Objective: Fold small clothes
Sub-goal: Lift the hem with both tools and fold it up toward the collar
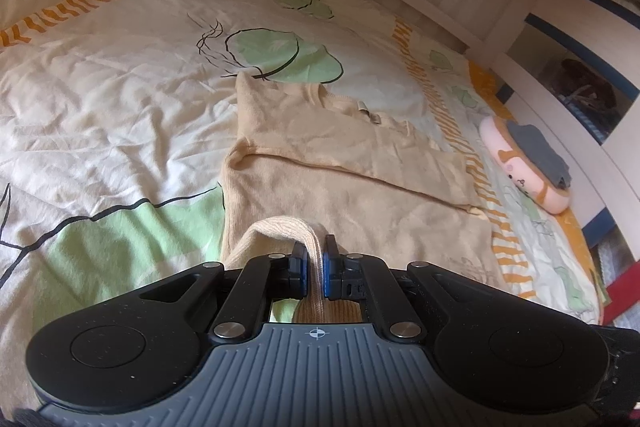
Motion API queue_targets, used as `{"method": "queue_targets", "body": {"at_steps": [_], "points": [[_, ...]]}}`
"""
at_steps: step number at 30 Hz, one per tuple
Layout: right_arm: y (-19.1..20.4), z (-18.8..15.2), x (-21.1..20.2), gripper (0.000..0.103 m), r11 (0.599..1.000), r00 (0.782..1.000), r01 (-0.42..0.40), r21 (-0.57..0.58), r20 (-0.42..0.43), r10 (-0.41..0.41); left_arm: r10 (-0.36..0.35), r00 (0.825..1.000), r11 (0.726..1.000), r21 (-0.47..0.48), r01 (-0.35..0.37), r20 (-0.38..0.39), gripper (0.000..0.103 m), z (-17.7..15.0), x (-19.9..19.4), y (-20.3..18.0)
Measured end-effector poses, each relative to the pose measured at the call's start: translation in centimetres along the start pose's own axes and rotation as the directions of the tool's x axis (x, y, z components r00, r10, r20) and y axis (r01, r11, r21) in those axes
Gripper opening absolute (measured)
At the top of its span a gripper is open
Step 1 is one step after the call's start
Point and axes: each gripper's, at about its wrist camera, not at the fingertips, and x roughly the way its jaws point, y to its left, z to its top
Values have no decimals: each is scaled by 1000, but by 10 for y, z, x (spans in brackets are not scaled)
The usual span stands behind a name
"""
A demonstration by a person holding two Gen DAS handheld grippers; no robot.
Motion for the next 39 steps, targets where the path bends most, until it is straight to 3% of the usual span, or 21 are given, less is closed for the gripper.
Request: {"method": "queue_targets", "body": {"at_steps": [2,3,4,6,8,15,26,32,39], "points": [[4,1,8,50,1000,999,-8,-24,-50,6,-1,1000,1000,-3,1,0,7,-1,0,0],[4,1,12,28,1000,997,-10,-21,-74,9,-1,1000,1000,-5,1,0,7,-1,0,1],[2,1,16,19,1000,996,-10,-7,-89,9,-2,1000,1000,-7,2,0,7,0,0,1],[-4,0,21,19,999,994,-19,28,-106,22,-2,1000,1000,-13,2,2,7,0,-2,2],[-8,1,20,11,999,996,-4,41,-91,8,-4,1000,1000,-22,5,6,7,2,-2,3],[-33,35,6,8,991,992,124,45,30,-125,-41,998,998,-54,43,44,7,27,3,2],[-98,110,33,7,966,945,238,105,203,-255,-58,991,998,-15,60,117,7,91,34,-13],[-131,146,68,7,956,930,261,132,232,-286,-43,992,999,8,43,121,7,126,65,-12],[-160,168,121,7,952,933,270,148,203,-296,0,997,1000,-19,1,79,7,150,116,3]]}}
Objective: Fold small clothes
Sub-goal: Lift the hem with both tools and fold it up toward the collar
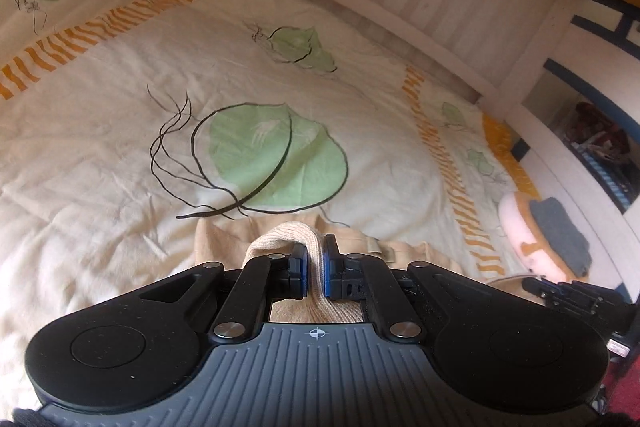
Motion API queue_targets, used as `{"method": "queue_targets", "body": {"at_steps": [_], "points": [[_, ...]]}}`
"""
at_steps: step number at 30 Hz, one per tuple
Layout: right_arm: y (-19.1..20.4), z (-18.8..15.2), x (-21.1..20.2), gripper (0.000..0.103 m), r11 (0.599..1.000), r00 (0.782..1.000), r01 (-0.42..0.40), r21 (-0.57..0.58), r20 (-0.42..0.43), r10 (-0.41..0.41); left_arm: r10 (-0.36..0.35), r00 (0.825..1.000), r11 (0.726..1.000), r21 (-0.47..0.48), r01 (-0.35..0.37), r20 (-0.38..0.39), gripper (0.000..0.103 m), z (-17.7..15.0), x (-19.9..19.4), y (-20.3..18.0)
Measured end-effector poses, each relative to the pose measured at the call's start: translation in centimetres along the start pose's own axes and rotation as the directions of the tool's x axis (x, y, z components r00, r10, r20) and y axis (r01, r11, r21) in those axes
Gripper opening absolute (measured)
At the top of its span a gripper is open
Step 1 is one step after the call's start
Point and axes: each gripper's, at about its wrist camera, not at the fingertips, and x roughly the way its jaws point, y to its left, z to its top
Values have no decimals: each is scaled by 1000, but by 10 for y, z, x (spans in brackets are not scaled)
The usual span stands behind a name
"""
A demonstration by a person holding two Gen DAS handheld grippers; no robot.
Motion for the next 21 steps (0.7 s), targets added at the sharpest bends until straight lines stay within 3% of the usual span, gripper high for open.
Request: {"method": "queue_targets", "body": {"at_steps": [9,15,21], "points": [[-6,-10,71,7,998,995,-26,49,-95,30,59,994,994,-82,-67,-97,10,0,64,34],[-9,-20,92,8,998,993,-33,60,-110,39,93,990,987,-121,-106,-106,10,-1,84,55],[-14,-22,104,13,995,994,-38,90,-96,46,94,992,990,-96,-102,-84,11,-4,82,54]]}}
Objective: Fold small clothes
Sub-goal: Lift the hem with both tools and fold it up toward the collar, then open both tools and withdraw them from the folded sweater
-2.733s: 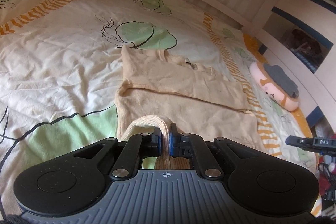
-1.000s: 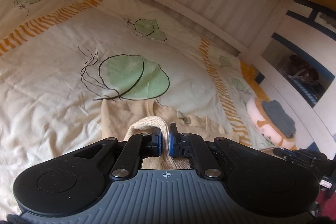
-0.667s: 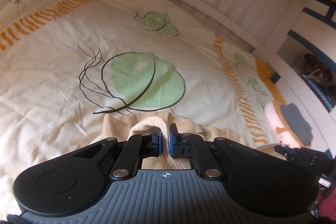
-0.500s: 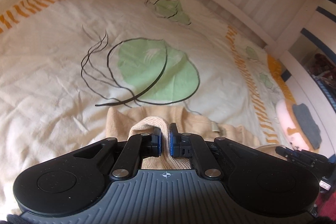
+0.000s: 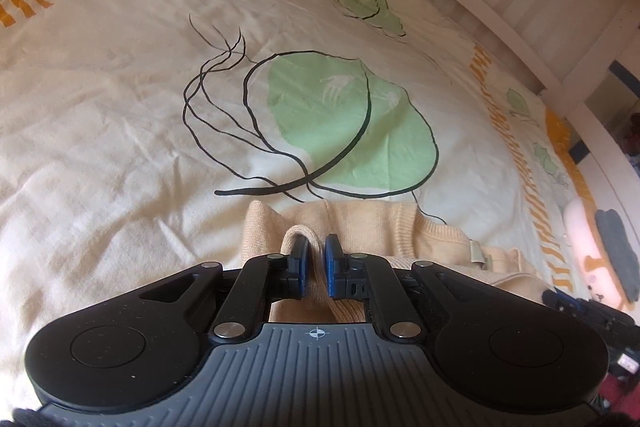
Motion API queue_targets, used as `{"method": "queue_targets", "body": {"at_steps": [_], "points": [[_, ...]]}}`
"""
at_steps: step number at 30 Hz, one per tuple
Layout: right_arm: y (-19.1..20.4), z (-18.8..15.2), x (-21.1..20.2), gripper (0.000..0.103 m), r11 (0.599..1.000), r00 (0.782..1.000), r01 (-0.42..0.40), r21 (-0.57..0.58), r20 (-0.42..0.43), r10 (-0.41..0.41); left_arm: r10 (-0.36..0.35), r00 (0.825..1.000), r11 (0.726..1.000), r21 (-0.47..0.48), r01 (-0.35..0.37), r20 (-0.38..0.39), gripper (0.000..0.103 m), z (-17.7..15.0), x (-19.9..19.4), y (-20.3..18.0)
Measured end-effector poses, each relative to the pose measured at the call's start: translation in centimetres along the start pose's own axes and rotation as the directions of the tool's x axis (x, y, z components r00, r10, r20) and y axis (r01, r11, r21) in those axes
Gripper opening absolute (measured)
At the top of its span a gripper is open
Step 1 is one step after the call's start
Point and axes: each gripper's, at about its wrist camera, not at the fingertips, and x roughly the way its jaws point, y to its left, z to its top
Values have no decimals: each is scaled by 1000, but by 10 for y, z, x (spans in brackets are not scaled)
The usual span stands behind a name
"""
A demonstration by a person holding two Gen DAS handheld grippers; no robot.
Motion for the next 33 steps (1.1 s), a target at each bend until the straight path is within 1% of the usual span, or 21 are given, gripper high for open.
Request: {"method": "queue_targets", "body": {"at_steps": [1,2,3,4,5,7,9,10,11,13,14,17,20,22,24,28,29,33], "points": [[-2,1,1,17,1000,1000,-9,14,5,9,5,1000,1000,2,-5,8,13,-1,-3,0],[-5,2,2,18,1000,1000,-16,27,8,16,19,1000,1000,9,-19,23,19,-2,-7,0],[-7,3,3,24,999,1000,-15,37,11,15,40,998,999,21,-41,48,27,-2,-12,0],[-9,4,4,32,999,1000,-12,50,16,12,55,996,998,30,-57,69,29,-2,-18,1],[-13,5,4,34,998,1000,-9,67,25,8,64,994,997,40,-68,85,29,-2,-23,2],[-21,8,2,36,994,999,-5,108,39,1,68,994,996,56,-73,86,32,-2,-30,4],[-31,9,-3,36,985,998,-1,170,61,-10,60,995,994,88,-67,80,43,-4,-37,4],[-37,8,-8,37,978,997,-7,206,75,-9,53,995,992,109,-62,80,45,-5,-39,4],[-43,7,-13,37,969,996,-21,247,91,-1,47,996,989,134,-57,77,46,-8,-41,3],[-55,2,-24,45,948,993,-53,315,120,15,39,997,987,156,-48,64,47,-11,-41,2],[-59,-2,-29,47,938,991,-62,341,132,18,32,998,986,162,-40,52,47,-14,-39,2],[-73,-16,-44,47,902,989,-92,423,147,31,21,1000,983,184,-25,23,47,-16,-29,-2],[-82,-33,-52,48,865,989,-116,488,135,56,40,999,971,237,-41,10,47,-15,-17,-11],[-82,-40,-55,49,866,990,-114,487,125,60,53,999,965,258,-54,8,47,-13,-8,-15],[-79,-46,-56,49,873,991,-112,474,116,64,66,998,965,254,-66,6,47,-11,0,-15],[-72,-54,-51,49,877,991,-124,464,109,82,101,995,977,190,-96,-12,48,-6,18,-5],[-69,-55,-49,49,878,991,-125,463,105,85,108,994,980,168,-104,-16,51,-5,21,-1],[-65,-63,-35,49,873,994,-107,476,80,78,88,996,991,101,-85,-30,52,-1,28,10]]}}
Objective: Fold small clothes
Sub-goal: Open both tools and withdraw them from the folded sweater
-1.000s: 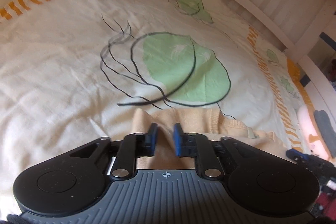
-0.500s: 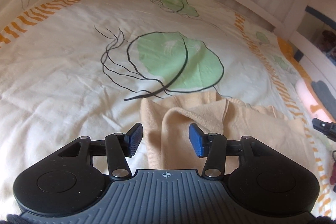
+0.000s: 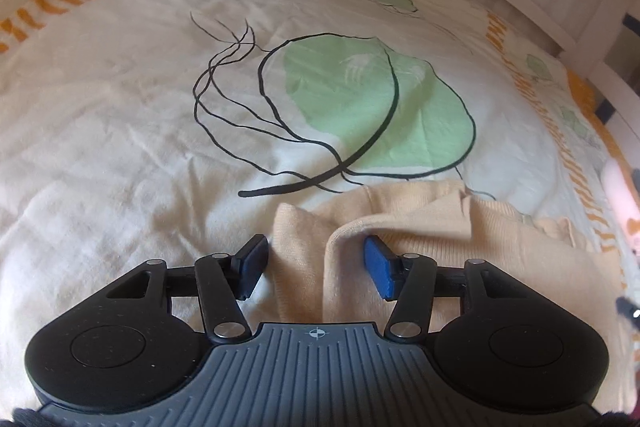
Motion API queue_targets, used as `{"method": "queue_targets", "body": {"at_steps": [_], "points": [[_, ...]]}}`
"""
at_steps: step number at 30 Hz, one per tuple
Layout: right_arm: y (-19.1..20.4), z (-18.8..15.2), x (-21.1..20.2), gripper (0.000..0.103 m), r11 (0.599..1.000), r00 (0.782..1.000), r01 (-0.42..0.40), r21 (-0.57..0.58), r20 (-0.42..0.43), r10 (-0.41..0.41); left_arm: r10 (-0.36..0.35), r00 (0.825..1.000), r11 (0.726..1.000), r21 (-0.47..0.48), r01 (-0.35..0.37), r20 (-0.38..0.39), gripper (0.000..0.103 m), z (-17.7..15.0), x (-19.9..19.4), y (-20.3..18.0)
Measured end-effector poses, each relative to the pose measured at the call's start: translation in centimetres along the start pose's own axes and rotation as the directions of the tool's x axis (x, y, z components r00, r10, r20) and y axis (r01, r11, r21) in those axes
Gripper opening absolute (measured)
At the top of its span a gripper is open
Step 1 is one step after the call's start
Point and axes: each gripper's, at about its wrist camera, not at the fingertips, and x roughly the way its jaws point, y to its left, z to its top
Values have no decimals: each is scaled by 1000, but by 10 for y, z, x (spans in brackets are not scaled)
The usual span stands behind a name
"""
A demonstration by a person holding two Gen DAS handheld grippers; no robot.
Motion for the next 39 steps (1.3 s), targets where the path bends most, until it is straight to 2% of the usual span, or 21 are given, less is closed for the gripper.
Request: {"method": "queue_targets", "body": {"at_steps": [3,7,12,15,21,27,31,33,35,37,39], "points": [[-6,-8,7,54,1000,1000,12,23,0,-12,3,1000,1000,2,-3,0,52,0,-5,1],[-14,-17,9,54,999,999,-12,53,33,11,33,999,998,52,-35,31,52,-12,-23,1],[-5,-17,11,55,1000,999,23,6,31,-23,62,998,986,155,-65,26,54,-22,-29,2],[-3,-16,12,55,999,999,34,-3,24,-34,93,995,970,225,-95,20,61,-23,-31,1],[2,-6,19,58,997,998,63,-36,-22,-64,105,994,953,285,-103,8,63,-22,-31,-2],[11,6,29,67,991,991,115,-69,-63,-120,118,993,938,326,-115,9,64,-24,-32,-4],[18,16,34,73,980,980,171,-105,-83,-180,118,993,940,322,-113,3,64,-23,-32,-3],[28,21,27,73,969,974,214,-124,-44,-220,114,993,943,315,-109,0,64,-22,-33,-3],[40,23,14,73,968,977,211,-137,6,-212,102,995,948,303,-100,8,64,-21,-36,-2],[50,23,2,74,974,983,182,-138,19,-181,94,995,951,294,-99,30,63,-20,-41,-2],[56,17,-8,75,975,986,168,-144,12,-168,84,993,951,291,-105,84,63,-19,-52,-5]]}}
